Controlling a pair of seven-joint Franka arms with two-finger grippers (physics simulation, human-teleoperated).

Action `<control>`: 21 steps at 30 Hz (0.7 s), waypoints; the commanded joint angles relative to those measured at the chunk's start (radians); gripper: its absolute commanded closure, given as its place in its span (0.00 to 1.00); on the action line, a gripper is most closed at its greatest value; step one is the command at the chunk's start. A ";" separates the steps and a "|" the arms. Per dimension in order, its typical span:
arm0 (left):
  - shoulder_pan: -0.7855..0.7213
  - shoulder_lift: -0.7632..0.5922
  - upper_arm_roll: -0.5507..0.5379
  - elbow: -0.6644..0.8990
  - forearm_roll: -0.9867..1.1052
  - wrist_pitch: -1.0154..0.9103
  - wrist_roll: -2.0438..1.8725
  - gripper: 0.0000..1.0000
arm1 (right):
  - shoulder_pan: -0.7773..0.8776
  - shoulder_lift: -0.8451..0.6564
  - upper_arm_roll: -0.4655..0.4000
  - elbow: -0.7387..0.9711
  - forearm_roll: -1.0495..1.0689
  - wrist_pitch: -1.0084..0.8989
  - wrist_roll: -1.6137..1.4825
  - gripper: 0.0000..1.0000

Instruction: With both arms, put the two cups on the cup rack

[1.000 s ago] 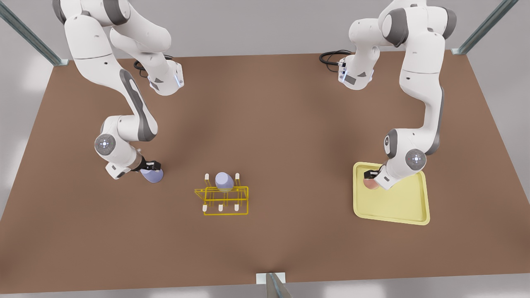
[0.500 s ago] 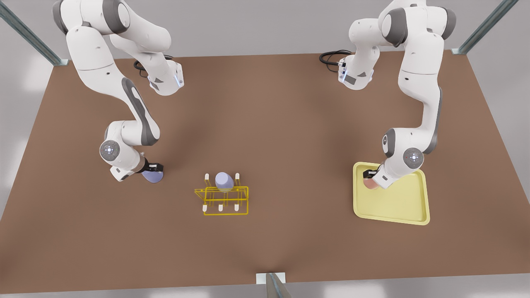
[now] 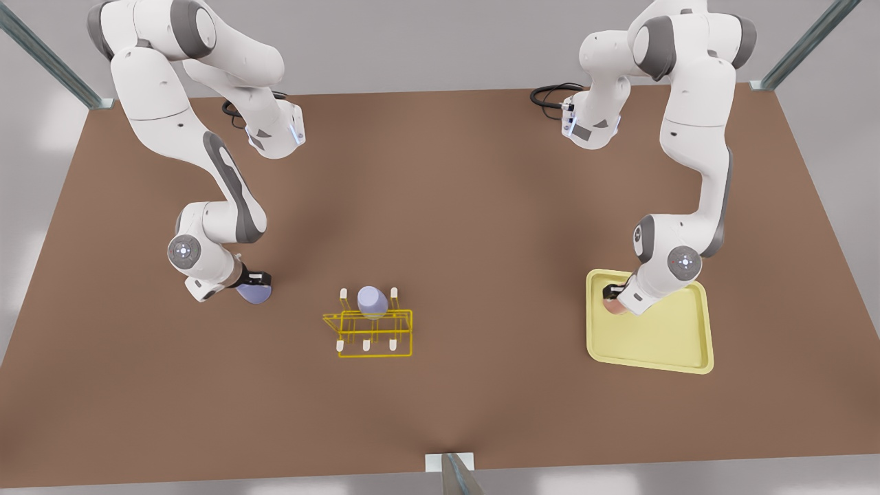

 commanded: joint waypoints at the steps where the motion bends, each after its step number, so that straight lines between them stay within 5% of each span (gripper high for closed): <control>1: 0.001 0.000 0.000 0.000 -0.001 0.008 -0.004 0.15 | 0.000 -0.003 0.001 0.000 0.001 -0.002 -0.003 0.13; 14: -0.002 -0.008 0.000 -0.007 -0.004 -0.026 -0.017 0.17 | 0.011 -0.020 0.013 0.060 0.007 -0.033 -0.008 0.14; 21: -0.015 -0.059 -0.003 0.017 -0.009 -0.150 -0.024 0.18 | 0.011 -0.048 0.135 0.157 0.015 -0.042 -0.008 0.15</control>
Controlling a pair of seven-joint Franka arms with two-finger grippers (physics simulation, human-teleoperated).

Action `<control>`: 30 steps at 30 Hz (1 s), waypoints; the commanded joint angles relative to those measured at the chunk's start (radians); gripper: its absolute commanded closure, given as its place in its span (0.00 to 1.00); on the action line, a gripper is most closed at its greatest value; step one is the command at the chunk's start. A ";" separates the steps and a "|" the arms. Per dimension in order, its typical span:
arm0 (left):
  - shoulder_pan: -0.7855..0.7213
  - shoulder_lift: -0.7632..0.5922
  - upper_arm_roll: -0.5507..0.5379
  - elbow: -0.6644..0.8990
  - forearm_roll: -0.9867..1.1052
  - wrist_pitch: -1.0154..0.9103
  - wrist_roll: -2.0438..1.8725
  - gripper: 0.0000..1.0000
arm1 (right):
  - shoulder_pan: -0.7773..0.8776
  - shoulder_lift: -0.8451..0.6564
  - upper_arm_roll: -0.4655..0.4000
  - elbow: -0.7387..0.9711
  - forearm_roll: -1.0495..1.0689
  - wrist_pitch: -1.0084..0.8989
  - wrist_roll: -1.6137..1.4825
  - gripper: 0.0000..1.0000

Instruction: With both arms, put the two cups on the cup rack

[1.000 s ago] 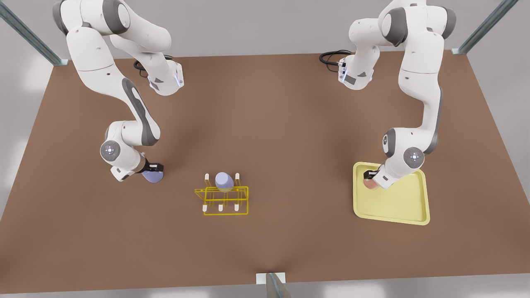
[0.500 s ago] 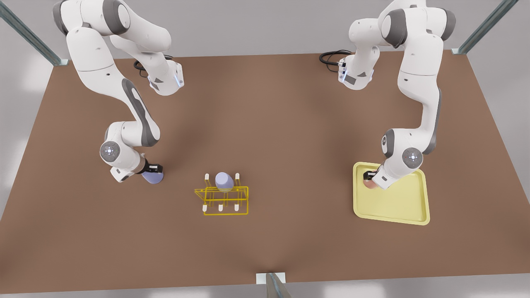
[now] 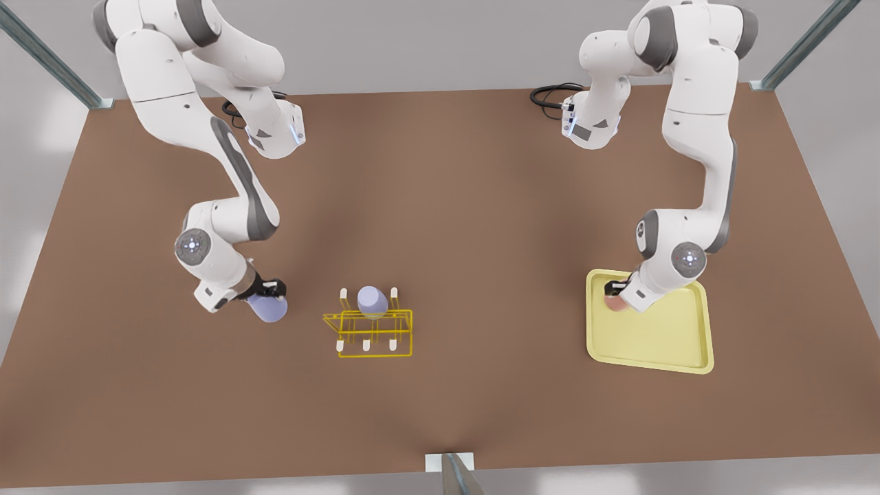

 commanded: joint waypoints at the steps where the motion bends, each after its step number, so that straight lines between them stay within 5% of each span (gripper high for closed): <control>1: -0.007 -0.003 -0.014 0.053 -0.007 -0.142 -0.053 0.18 | -0.001 -0.011 0.022 0.032 0.006 -0.028 -0.001 0.15; 5: -0.007 0.010 -0.150 0.346 -0.007 -0.403 -0.286 0.18 | 0.001 -0.010 0.024 0.176 0.107 -0.158 -0.067 0.15; 9: -0.027 0.205 -0.331 0.650 -0.001 -0.396 -0.628 0.17 | 0.016 0.010 0.047 0.289 0.107 -0.203 -0.077 0.15; 11: -0.089 0.270 -0.334 0.734 -0.001 -0.345 -0.711 0.17 | 0.019 0.019 0.062 0.326 0.106 -0.203 -0.082 0.15; 21: -0.256 0.500 -0.380 1.024 -0.002 -0.011 -0.966 0.17 | 0.034 0.141 0.107 0.510 0.150 -0.201 -0.077 0.16; 30: -0.342 0.604 -0.403 1.110 -0.025 0.163 -0.960 0.17 | 0.048 0.213 0.150 0.552 0.165 -0.194 -0.079 0.17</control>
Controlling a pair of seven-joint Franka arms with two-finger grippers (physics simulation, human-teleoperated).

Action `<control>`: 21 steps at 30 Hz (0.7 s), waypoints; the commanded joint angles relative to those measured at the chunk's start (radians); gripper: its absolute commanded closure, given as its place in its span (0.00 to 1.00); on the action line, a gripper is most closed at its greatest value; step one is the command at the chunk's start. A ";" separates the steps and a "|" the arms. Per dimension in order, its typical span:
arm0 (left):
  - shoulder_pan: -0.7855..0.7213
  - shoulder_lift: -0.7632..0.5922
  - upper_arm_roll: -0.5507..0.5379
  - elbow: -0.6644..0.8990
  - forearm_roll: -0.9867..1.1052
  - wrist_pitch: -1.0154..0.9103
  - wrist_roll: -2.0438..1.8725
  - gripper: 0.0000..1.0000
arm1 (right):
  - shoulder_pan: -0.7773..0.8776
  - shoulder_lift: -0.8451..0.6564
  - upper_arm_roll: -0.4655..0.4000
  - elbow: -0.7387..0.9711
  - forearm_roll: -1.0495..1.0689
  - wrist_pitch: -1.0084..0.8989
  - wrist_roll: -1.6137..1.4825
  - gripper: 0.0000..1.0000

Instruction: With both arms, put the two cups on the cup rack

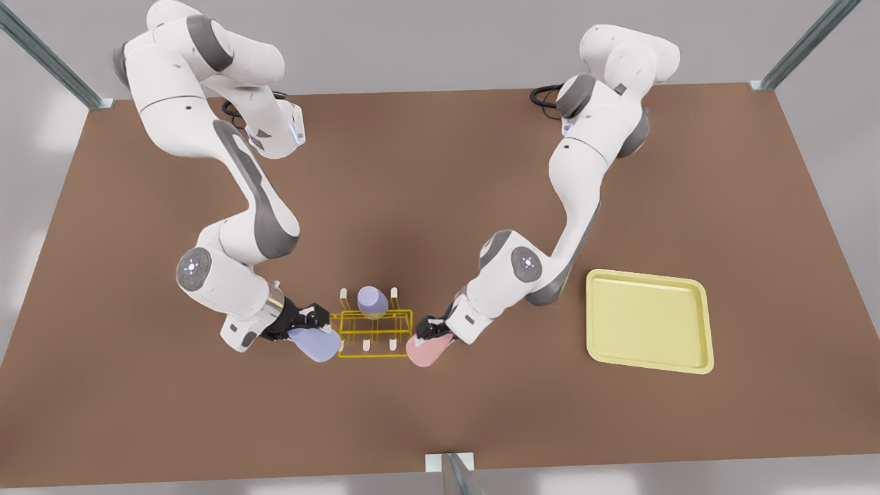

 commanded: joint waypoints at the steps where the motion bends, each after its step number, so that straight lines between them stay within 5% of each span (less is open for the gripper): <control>1: -0.006 0.002 -0.002 0.002 0.013 0.073 -0.315 0.17 | 0.003 0.008 0.003 0.003 -0.001 0.003 -0.011 0.17; 13: -0.089 0.048 0.007 0.001 0.015 0.078 -0.289 0.17 | 0.034 0.053 0.001 0.000 -0.012 0.003 -0.016 0.17; 16: -0.104 0.052 0.008 0.002 0.016 0.084 -0.290 0.00 | 0.039 0.056 0.001 0.003 -0.013 0.010 -0.016 0.17; 21: -0.129 0.043 0.014 0.022 0.016 0.087 -0.338 0.00 | 0.040 0.079 0.001 0.015 -0.018 0.024 -0.016 0.17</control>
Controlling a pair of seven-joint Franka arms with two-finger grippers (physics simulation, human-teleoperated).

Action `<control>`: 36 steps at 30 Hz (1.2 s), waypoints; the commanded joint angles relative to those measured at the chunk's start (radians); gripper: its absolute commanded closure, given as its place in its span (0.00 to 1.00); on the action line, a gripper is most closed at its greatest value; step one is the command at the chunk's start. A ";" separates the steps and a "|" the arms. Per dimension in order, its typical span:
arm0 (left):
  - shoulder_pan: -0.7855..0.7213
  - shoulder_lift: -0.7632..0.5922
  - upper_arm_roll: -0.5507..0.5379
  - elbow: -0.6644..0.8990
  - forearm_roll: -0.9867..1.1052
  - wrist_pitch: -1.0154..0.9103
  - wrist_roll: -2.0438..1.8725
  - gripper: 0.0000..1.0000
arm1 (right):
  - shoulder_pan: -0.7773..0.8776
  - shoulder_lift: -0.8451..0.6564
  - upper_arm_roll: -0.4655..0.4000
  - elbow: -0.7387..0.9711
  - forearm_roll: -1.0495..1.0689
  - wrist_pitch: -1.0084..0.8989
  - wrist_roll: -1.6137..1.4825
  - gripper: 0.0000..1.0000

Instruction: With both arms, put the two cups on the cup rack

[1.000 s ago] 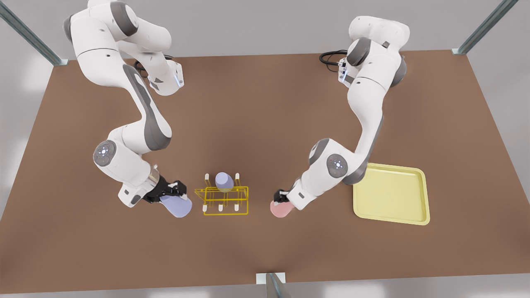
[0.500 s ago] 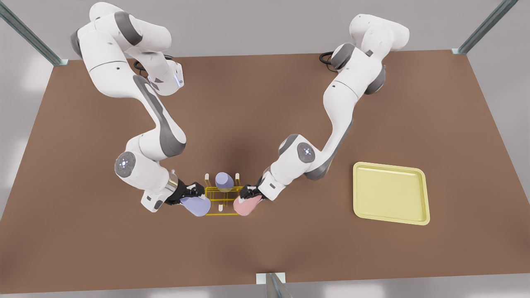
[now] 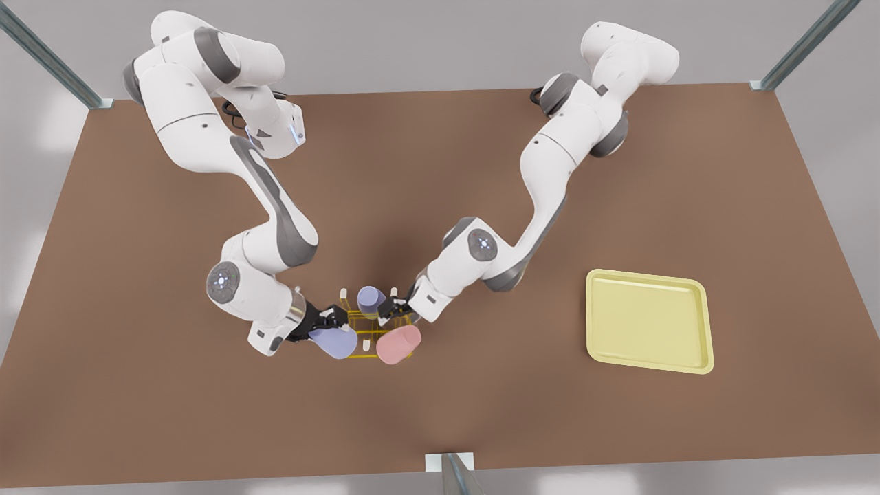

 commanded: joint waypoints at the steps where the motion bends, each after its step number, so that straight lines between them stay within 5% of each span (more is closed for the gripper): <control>1: -0.006 -0.007 0.000 0.009 0.002 0.004 -0.148 0.00 | 0.002 0.002 0.000 0.001 -0.005 0.011 0.001 0.17; 4: 0.053 -0.110 -0.002 0.005 0.001 -0.168 -0.151 0.00 | 0.008 0.016 -0.001 0.001 -0.013 0.021 0.003 0.17; 8: 0.184 -0.385 0.005 0.005 0.148 -0.945 -0.138 0.00 | 0.011 0.030 -0.003 0.001 -0.039 0.027 0.006 0.17; 11: 0.262 -0.445 0.005 0.005 0.252 -1.229 0.173 0.00 | 0.011 0.037 -0.006 -0.001 -0.050 0.028 0.009 0.17; 12: 0.267 -0.451 0.000 0.005 0.269 -1.264 0.185 0.00 | 0.011 0.043 -0.006 -0.001 -0.068 0.030 0.015 0.06; 13: 0.271 -0.478 0.009 -0.022 0.277 -1.273 0.284 0.00 | 0.011 0.043 -0.006 -0.001 -0.070 0.028 0.018 0.00; 15: 0.299 -0.940 0.144 -0.786 0.205 -0.800 0.526 0.00 | 0.017 0.042 -0.006 0.001 -0.068 0.028 0.020 0.00; 16: 0.300 -0.963 0.146 -0.831 0.171 -0.798 0.478 0.00 | 0.017 0.042 -0.004 0.002 -0.068 0.027 0.021 0.00; 20: 0.322 -0.914 0.153 -0.806 0.147 -0.887 0.423 0.00 | 0.017 0.037 -0.004 0.070 -0.067 -0.031 0.038 0.00; 23: 0.374 -0.916 0.153 -0.794 0.079 -0.942 0.428 0.00 | -0.018 0.004 -0.016 0.209 -0.068 -0.286 0.041 0.00; 27: 0.376 -0.902 0.147 -0.771 0.061 -0.951 0.469 0.00 | -0.029 -0.061 -0.199 0.199 -0.433 -0.617 0.081 0.00; 31: 0.377 -0.891 0.147 -0.771 0.059 -0.948 0.469 0.00 | -0.055 -0.127 -0.190 0.317 -0.384 -0.711 0.038 0.00; 36: 0.377 -0.891 0.147 -0.763 0.058 -0.948 0.469 0.00 | -0.035 -0.509 -0.247 -0.007 -0.262 -0.757 -0.039 0.00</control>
